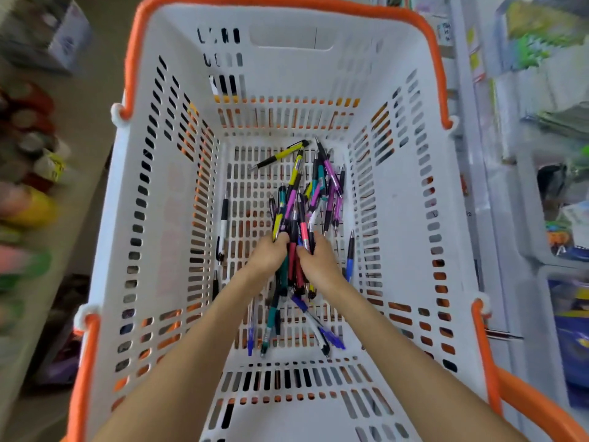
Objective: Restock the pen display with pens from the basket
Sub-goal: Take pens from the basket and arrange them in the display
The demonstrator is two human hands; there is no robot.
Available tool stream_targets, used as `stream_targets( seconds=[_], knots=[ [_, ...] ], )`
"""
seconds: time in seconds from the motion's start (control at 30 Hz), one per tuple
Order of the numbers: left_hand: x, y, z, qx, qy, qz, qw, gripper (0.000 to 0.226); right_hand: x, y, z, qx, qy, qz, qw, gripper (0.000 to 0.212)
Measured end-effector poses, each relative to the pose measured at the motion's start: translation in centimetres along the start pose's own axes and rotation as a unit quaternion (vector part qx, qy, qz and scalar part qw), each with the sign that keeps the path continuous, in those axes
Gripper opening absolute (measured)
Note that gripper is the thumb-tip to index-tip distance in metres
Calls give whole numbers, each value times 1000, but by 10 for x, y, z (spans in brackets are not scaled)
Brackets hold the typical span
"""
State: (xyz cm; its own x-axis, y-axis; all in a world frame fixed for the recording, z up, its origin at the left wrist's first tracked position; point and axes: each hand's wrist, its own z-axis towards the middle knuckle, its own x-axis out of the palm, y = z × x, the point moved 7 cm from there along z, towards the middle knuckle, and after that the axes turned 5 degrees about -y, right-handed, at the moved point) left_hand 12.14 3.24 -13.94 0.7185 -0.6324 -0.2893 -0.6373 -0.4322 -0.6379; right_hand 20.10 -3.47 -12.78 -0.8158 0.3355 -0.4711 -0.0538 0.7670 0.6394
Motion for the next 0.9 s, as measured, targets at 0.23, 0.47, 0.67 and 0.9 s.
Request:
stream_targets(
  seconds=[0.23,0.47,0.67,0.9],
  knots=[
    [7,14,-18,-98,60,-146,983,49,-5,12,-31,26,74,68,995,41],
    [1,11,-41,-136,103,-204,964,50,-13,23,-53,11,53,68,996,32],
    [-25,4,-47,-134,44,-177,974,50,-30,34,-66,29,57,176,982,33],
    [-43,-27,-59,-47,61,-174,982,29,-71,63,-78,-88,16,102,991,22]
  ],
)
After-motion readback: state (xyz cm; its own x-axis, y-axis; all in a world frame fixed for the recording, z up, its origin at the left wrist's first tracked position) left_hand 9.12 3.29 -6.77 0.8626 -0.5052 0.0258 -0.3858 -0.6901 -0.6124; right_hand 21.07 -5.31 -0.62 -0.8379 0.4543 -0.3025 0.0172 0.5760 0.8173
